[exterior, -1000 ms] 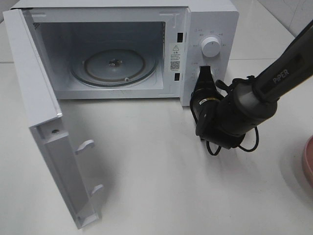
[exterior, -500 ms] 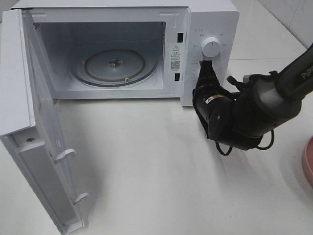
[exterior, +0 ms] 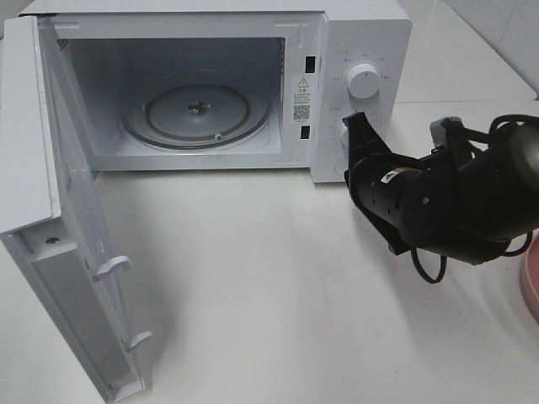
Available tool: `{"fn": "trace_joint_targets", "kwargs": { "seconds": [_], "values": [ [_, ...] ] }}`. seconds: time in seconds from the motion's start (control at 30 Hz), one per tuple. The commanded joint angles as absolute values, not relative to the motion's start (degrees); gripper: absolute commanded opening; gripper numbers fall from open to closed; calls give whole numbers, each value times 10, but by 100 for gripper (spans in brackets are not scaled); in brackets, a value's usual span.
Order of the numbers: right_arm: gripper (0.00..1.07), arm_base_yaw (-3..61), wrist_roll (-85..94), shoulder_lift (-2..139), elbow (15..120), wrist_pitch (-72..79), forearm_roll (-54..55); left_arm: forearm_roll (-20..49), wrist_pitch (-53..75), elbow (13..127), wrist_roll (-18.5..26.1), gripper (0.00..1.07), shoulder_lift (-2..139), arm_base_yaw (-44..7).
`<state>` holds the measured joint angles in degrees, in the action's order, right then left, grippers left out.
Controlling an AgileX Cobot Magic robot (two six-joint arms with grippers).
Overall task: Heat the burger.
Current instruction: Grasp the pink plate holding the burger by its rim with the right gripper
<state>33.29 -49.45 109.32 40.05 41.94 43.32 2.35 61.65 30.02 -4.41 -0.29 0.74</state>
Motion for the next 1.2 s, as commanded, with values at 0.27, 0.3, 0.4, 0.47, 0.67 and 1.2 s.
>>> {"fn": "trace_joint_targets", "kwargs": {
  "seconds": [0.27, 0.3, 0.4, 0.47, 0.67, 1.2],
  "values": [
    [4, 313, -167, 985, 386, 185, 345, 29, 611, 299, -45, 100, -12, 9],
    [4, 313, -167, 985, 386, 185, 345, 29, 611, 299, -45, 100, -12, 9],
    [4, 296, -113, 966, 386, 117, 310, 29, 611, 299, -45, 100, -12, 9],
    [4, 290, -98, 960, 386, 91, 297, 29, 611, 299, -45, 100, -12, 9],
    [7, 253, -40, 918, 386, -68, 184, 29, 611, 299, -45, 100, -12, 9],
    [30, 173, -37, 816, 386, -262, -10, 29, 611, 299, -45, 100, -12, 9]
  ]
}}
